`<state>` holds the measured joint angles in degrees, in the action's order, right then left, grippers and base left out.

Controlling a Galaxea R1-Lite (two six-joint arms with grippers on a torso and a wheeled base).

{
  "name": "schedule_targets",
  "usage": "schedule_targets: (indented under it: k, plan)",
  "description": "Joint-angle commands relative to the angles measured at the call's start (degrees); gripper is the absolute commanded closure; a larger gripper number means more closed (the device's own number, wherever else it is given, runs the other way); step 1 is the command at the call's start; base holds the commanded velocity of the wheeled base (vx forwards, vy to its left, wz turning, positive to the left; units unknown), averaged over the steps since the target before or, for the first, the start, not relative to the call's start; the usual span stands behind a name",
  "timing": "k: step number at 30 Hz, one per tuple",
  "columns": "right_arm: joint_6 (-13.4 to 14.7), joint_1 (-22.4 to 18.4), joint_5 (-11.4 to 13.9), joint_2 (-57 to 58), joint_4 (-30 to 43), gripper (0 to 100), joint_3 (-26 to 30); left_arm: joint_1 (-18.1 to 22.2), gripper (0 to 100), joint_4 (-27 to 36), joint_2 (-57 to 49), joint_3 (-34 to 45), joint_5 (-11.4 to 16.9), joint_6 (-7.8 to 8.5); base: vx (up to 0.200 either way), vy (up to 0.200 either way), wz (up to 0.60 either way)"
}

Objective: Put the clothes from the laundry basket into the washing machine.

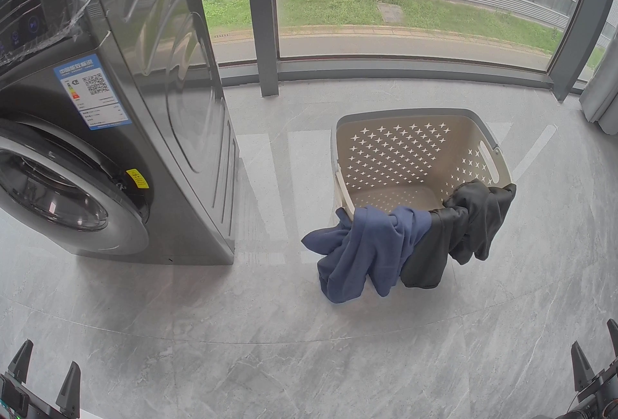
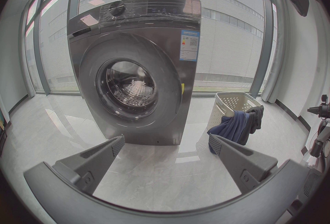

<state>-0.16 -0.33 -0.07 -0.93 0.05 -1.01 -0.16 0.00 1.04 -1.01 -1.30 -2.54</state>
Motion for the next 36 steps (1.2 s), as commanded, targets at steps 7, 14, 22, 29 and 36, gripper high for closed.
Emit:
schedule_targets:
  k: [7,14,22,29,36]
  plan:
    - [-0.02,-0.02,0.07,0.49,-0.05,0,0.92,-0.02,0,0.0,-0.6,0.92,-0.01,-0.1,0.0,0.2,0.0]
    - [-0.02,-0.02,-0.01,0.49,-0.05,0,0.92,-0.02,0,0.0,-0.6,0.92,-0.01,-0.1,0.0,0.2,0.0]
    - [-0.02,-0.02,-0.01,0.49,-0.05,0,0.92,-0.02,0,0.0,-0.6,0.92,-0.01,-0.1,0.0,0.2,0.0]
    - [-0.02,-0.02,-0.01,0.49,-0.05,0,0.92,-0.02,0,0.0,-0.6,0.92,-0.01,-0.1,0.0,0.2,0.0]
    - [-0.28,-0.02,0.07,0.49,0.04,0,0.92,-0.02,0,0.0,-0.6,0.92,-0.01,-0.1,0.0,0.2,0.0]
